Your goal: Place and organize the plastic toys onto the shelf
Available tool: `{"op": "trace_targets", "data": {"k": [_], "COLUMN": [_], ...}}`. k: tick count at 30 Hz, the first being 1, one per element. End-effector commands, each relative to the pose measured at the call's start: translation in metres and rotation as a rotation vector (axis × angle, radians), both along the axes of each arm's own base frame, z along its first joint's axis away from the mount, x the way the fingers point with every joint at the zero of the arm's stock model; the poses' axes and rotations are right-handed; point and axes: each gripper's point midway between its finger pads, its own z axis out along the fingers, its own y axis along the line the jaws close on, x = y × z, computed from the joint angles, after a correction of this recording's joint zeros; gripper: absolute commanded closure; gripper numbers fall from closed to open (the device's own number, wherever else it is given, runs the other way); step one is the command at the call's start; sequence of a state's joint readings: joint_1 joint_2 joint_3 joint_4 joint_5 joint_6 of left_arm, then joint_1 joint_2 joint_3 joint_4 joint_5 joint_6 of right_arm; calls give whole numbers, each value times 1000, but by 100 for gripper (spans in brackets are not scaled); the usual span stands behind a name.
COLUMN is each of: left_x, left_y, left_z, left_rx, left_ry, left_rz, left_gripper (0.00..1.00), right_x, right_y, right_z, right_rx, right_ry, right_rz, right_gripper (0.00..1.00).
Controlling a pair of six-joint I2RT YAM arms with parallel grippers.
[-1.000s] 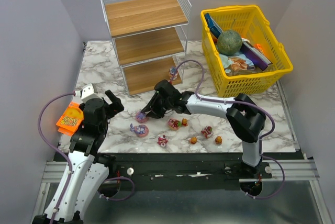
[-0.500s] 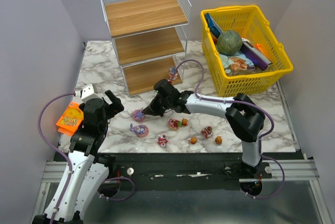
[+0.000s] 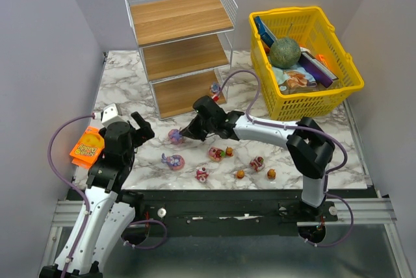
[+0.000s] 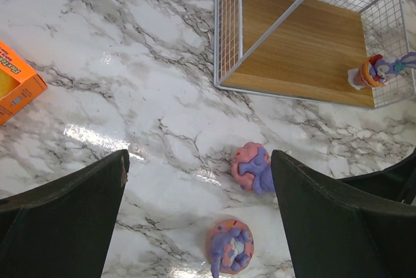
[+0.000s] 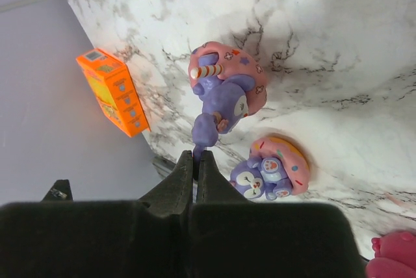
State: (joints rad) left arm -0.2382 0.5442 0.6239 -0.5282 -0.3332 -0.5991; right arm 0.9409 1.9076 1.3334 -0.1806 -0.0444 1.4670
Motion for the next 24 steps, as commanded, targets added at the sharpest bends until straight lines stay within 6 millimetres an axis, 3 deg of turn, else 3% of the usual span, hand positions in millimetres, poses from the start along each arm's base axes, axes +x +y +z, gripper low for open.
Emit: {"op": "trace_targets", "data": {"k": [1, 12, 24], "left_x": [-1, -2, -1], "left_y": [4, 3, 2], "left_z": [-3, -4, -8], "left_rx": [19, 21, 23], "left_ry": [14, 22, 38], "left_rz": [17, 14, 11], "left_gripper": [1, 1, 1], "right_x": [33, 92, 142], "right_y": [-16, -54, -52], "right_z": [28, 35, 43], "right_rx": [-16, -78, -17], "right_ry": [-87, -152, -147], "right_rz": [-134, -369, -504], "right_gripper": [99, 99, 99]}}
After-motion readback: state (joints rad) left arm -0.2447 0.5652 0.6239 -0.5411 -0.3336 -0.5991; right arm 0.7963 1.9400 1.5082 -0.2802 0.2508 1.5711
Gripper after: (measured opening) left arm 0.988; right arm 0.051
